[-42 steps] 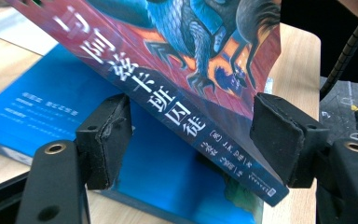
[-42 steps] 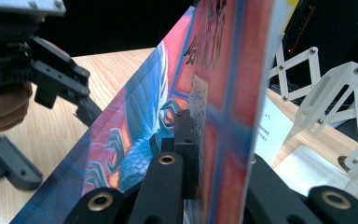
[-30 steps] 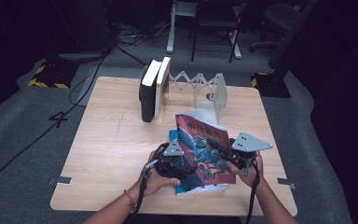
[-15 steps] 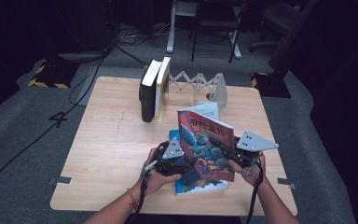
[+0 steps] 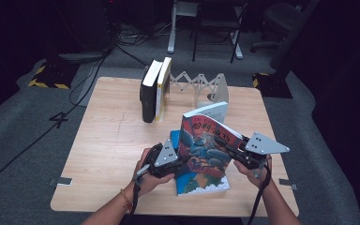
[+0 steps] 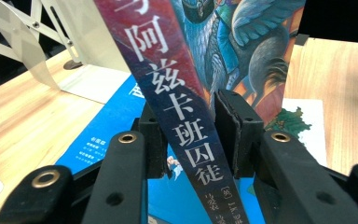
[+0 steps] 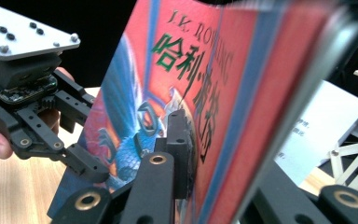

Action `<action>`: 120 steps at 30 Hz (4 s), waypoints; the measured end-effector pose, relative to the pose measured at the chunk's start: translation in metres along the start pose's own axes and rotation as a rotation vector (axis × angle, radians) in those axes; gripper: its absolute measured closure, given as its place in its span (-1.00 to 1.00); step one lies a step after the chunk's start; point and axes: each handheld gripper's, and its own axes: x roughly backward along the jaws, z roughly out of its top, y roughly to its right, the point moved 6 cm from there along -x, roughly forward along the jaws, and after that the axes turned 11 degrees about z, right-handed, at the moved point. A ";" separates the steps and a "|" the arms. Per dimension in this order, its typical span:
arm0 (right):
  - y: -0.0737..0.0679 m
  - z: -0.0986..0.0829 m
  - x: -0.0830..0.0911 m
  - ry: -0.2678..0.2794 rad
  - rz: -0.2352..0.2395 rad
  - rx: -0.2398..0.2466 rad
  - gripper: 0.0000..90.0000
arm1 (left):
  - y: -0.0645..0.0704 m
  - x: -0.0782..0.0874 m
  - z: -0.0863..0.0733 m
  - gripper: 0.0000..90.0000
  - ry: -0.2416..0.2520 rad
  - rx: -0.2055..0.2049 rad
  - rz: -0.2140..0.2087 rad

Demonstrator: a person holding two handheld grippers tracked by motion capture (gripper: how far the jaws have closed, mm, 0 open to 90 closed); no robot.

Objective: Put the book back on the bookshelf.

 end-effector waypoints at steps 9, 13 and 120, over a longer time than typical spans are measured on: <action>0.003 -0.011 0.019 0.004 -0.066 -0.012 0.58 | 0.001 0.006 -0.007 0.52 -0.005 0.001 -0.025; 0.008 -0.022 0.025 -0.007 -0.091 -0.033 0.55 | 0.003 0.008 -0.008 0.55 -0.001 0.005 -0.034; 0.018 -0.196 0.091 -0.469 -0.202 -0.385 -0.43 | 0.017 0.019 0.040 0.64 0.177 0.056 -0.105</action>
